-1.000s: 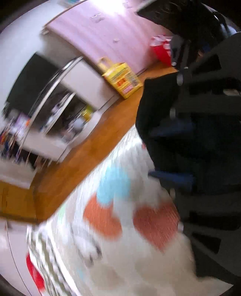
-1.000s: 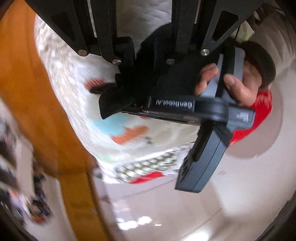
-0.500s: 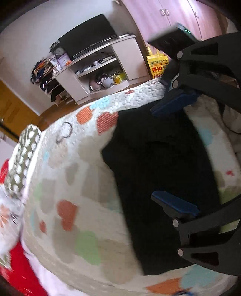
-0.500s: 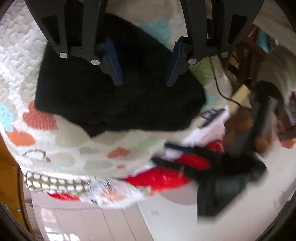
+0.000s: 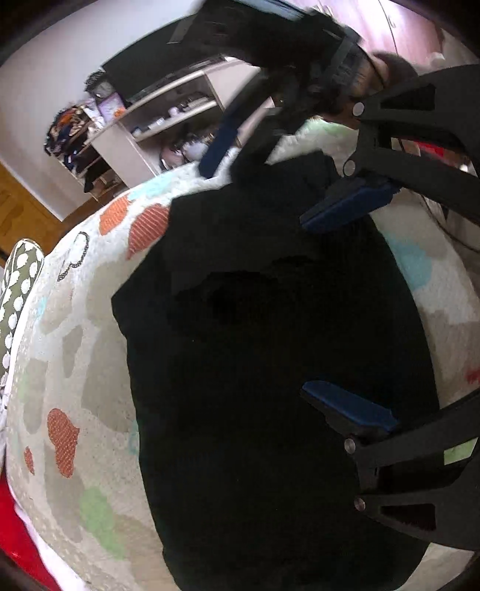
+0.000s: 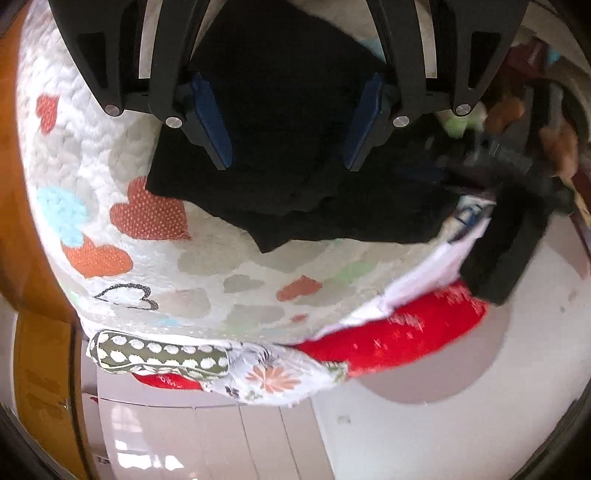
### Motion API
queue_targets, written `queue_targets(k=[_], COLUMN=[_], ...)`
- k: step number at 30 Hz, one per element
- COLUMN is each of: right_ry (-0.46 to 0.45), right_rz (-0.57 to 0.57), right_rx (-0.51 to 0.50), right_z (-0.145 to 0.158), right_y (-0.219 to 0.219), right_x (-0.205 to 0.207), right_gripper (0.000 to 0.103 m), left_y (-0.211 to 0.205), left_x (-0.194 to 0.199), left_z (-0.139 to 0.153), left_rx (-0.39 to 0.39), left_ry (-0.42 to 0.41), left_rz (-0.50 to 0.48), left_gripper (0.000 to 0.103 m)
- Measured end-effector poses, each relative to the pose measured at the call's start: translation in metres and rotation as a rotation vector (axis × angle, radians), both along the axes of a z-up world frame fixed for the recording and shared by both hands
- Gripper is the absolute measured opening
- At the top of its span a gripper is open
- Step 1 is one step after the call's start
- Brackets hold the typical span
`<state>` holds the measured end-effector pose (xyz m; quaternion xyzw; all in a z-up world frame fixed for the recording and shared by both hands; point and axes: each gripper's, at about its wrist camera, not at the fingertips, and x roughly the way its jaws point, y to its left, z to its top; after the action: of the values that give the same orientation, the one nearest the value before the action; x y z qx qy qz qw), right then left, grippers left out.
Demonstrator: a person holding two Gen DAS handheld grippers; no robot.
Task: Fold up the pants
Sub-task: 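Grasp the garment corner with the right gripper and fold it toward the left gripper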
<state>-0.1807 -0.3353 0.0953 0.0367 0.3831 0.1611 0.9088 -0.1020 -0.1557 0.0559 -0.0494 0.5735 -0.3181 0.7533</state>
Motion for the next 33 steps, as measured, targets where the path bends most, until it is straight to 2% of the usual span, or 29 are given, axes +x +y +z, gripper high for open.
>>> queue_targets(k=[5,8,11,13,17,21,22,24,28,30,33], right_ry=[0.036,0.062,0.1,0.126,0.101,0.078,0.073,0.094,0.135,0.105,0.097], right_rz=[0.027,0.067,0.058,0.05,0.025,0.061,0.058,0.045,0.018,0.007,0.067], right_rx=[-0.055,-0.055,-0.159,-0.162,-0.231,-0.157,-0.173,-0.207,-0.144,-0.127,-0.091], right_z=[-0.008,-0.012,-0.029,-0.037,-0.024,-0.007,-0.007,-0.016,-0.03,-0.02,-0.01], right_y=[0.013,0.022,0.033,0.031,0.028,0.024,0.025,0.027,0.023,0.021,0.029], right_x=[0.03,0.041,0.049,0.052,0.045,0.039,0.039,0.045,0.052,0.048,0.047], right_gripper=[0.063,0.064,0.064,0.064,0.064,0.064,0.064,0.064,0.063,0.064,0.066], left_y=[0.004,0.002,0.005,0.005,-0.001,0.002,0.004,0.006,0.003,0.001,-0.001], left_x=[-0.004,-0.007,-0.005,-0.007,-0.012,-0.009,-0.008,-0.007,-0.011,-0.012,-0.012], left_z=[-0.001,-0.004,-0.005,-0.003,-0.003,-0.004,-0.004,-0.004,-0.003,-0.005,-0.005], left_rx=[-0.01,0.005,-0.003,0.0,0.036,0.017,0.009,0.005,0.023,0.039,0.039], left_ry=[-0.017,-0.038,-0.043,-0.052,-0.087,-0.081,-0.075,-0.073,-0.093,-0.109,-0.114], left_rz=[-0.011,-0.017,-0.005,-0.009,-0.035,-0.011,-0.002,0.006,0.0,-0.011,-0.009], left_gripper=[0.083,0.083,0.083,0.083,0.083,0.083,0.083,0.083,0.083,0.083,0.086])
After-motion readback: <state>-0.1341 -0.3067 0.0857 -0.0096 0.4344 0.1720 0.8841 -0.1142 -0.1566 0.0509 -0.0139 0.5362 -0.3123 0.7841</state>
